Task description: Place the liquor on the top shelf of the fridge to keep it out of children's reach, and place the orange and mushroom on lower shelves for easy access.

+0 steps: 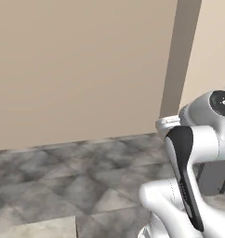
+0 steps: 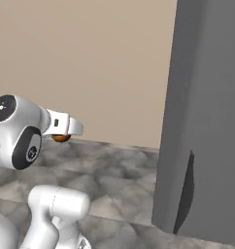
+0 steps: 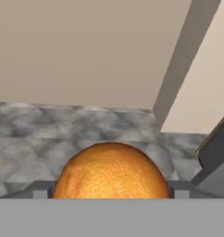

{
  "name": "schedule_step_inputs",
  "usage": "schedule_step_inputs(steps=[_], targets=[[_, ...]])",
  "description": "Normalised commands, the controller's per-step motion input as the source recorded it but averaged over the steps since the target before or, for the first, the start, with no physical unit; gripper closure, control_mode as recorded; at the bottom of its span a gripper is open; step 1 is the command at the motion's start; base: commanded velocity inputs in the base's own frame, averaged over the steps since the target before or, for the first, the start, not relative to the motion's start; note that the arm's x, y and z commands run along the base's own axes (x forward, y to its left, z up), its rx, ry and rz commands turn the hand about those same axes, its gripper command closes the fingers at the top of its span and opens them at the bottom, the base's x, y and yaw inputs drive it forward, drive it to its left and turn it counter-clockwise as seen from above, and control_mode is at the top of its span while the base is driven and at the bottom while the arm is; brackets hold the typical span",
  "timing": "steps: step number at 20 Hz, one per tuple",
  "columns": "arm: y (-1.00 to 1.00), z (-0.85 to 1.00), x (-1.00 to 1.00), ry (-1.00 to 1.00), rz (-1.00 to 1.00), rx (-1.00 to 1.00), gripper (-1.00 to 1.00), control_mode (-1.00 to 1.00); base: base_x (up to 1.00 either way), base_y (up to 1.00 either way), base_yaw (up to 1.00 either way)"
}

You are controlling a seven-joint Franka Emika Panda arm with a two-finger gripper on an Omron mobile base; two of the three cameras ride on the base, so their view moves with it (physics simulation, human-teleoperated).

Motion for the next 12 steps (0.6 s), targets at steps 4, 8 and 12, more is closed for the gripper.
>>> schedule_step_inputs(steps=[4,8,12], targets=[[0.00,0.00,0.00,0.00,0.00,0.00,1.00,1.00,1.00,0.35,-0.10],[0.00,0.00,0.00,0.00,0.00,0.00,1.00,1.00,1.00,0.32,-0.17],[0.00,0.00,0.00,0.00,0.00,0.00,1.00,1.00,0.99,0.26,-0.30]])
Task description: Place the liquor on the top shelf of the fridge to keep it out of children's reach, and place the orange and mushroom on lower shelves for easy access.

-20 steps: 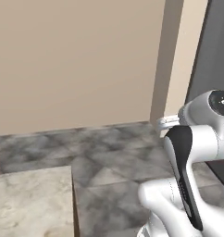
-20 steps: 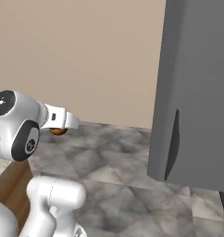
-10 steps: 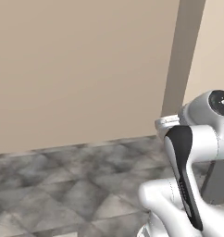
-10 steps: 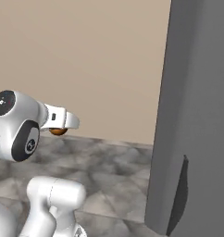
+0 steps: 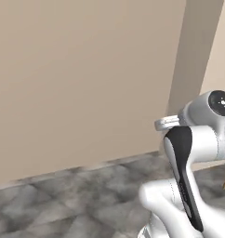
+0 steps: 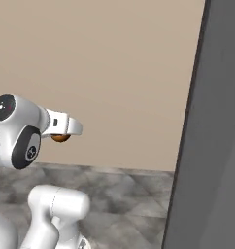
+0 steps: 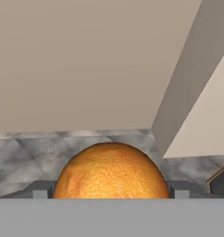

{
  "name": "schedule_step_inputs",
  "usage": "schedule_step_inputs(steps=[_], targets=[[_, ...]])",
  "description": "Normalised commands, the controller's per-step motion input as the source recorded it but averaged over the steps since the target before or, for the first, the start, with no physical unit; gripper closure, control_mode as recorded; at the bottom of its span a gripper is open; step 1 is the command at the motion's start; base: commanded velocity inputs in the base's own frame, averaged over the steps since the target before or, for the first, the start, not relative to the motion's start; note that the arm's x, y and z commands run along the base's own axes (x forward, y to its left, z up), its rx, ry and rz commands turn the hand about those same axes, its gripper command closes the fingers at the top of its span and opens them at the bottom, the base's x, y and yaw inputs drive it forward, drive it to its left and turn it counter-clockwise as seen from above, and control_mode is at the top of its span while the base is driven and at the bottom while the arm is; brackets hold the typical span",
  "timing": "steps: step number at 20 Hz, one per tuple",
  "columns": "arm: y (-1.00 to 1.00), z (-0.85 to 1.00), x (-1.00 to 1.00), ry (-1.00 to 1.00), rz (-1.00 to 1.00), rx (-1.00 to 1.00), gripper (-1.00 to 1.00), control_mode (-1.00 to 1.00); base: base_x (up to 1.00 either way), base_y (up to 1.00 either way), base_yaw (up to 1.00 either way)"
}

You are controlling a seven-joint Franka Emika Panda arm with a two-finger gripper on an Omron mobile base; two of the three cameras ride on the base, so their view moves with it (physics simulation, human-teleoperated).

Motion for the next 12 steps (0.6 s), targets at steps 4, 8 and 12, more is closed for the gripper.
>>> schedule_step_inputs(steps=[4,8,12], targets=[[0.00,0.00,0.00,0.00,0.00,0.00,1.00,1.00,0.77,0.10,-0.45],[0.00,0.00,0.00,0.00,0.00,0.00,1.00,1.00,0.49,0.00,-0.60],[0.00,0.00,0.00,0.00,0.00,0.00,1.00,1.00,0.30,0.00,-0.63]])
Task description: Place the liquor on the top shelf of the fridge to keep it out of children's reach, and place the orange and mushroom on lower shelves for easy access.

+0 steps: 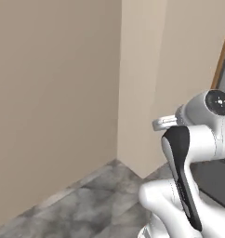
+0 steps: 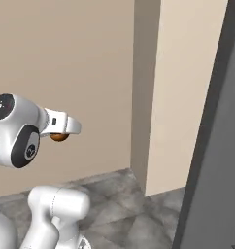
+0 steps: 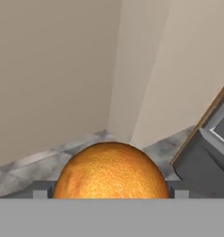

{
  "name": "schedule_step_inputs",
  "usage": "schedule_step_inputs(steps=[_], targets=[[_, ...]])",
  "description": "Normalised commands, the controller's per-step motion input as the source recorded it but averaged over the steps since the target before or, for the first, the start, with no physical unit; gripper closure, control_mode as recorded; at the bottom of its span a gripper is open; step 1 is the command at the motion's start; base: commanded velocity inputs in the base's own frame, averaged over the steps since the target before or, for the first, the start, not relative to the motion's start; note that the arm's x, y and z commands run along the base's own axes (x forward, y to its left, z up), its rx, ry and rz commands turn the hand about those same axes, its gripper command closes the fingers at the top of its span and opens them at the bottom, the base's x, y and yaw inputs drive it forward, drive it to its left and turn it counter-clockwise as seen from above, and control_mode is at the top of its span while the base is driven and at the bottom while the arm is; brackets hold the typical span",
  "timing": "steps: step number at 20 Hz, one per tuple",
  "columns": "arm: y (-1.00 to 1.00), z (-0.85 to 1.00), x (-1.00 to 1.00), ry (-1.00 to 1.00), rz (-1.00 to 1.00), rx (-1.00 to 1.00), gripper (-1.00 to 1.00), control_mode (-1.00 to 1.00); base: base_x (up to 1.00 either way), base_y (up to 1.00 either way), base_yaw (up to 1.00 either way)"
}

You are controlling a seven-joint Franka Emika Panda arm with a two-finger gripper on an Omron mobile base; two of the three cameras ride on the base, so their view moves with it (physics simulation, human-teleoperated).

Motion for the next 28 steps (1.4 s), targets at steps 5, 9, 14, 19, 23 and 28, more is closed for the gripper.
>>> schedule_step_inputs(steps=[5,9,14,19,23,28], targets=[[0.00,0.00,0.00,0.00,0.00,0.00,1.00,1.00,0.19,-0.02,-0.64],[0.00,0.00,0.00,0.00,0.00,0.00,1.00,1.00,0.20,0.00,-0.57],[0.00,0.00,0.00,0.00,0.00,0.00,1.00,1.00,0.21,0.00,-0.39],[0.00,0.00,0.00,0.00,0.00,0.00,1.00,1.00,0.24,0.03,-0.26],[0.00,0.00,0.00,0.00,0.00,0.00,1.00,1.00,0.30,0.00,-0.40],[0.00,0.00,0.00,0.00,0.00,0.00,1.00,1.00,0.41,0.05,-0.51]])
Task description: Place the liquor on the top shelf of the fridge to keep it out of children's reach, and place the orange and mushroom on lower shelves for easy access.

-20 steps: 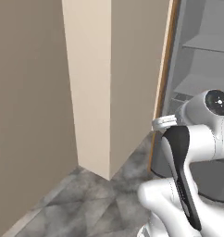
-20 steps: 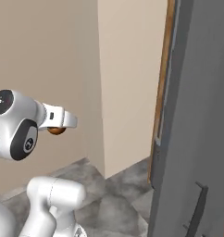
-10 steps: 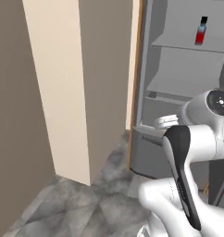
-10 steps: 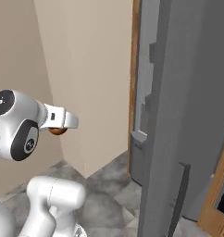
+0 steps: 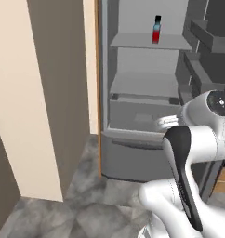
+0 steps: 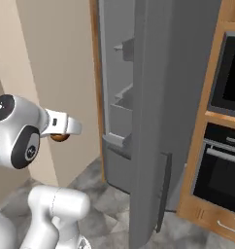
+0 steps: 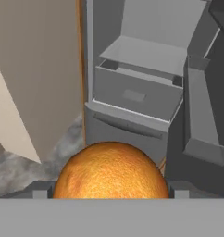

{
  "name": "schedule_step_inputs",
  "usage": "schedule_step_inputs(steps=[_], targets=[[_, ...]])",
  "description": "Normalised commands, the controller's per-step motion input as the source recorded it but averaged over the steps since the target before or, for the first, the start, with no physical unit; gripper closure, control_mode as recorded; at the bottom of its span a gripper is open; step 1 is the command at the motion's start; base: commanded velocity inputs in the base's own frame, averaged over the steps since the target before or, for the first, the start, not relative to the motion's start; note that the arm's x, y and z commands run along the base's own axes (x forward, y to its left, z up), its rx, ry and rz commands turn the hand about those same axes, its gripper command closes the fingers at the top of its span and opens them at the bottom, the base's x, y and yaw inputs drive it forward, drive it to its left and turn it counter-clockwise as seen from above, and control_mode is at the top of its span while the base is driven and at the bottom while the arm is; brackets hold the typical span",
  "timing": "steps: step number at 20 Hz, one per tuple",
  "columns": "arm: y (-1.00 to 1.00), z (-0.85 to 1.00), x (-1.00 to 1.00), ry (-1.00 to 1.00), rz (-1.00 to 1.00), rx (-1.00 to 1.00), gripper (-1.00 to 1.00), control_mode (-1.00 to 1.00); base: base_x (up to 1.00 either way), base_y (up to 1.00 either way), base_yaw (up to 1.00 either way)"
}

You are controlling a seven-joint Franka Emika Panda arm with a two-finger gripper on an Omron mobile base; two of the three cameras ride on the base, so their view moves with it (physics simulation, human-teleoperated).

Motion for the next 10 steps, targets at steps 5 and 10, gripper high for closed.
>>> schedule_step_inputs(steps=[5,10], targets=[[0.00,0.00,0.00,0.00,0.00,0.00,1.00,1.00,0.49,0.33,-0.50],[0.00,0.00,0.00,0.00,0.00,0.00,1.00,1.00,0.58,0.74,-0.37]])
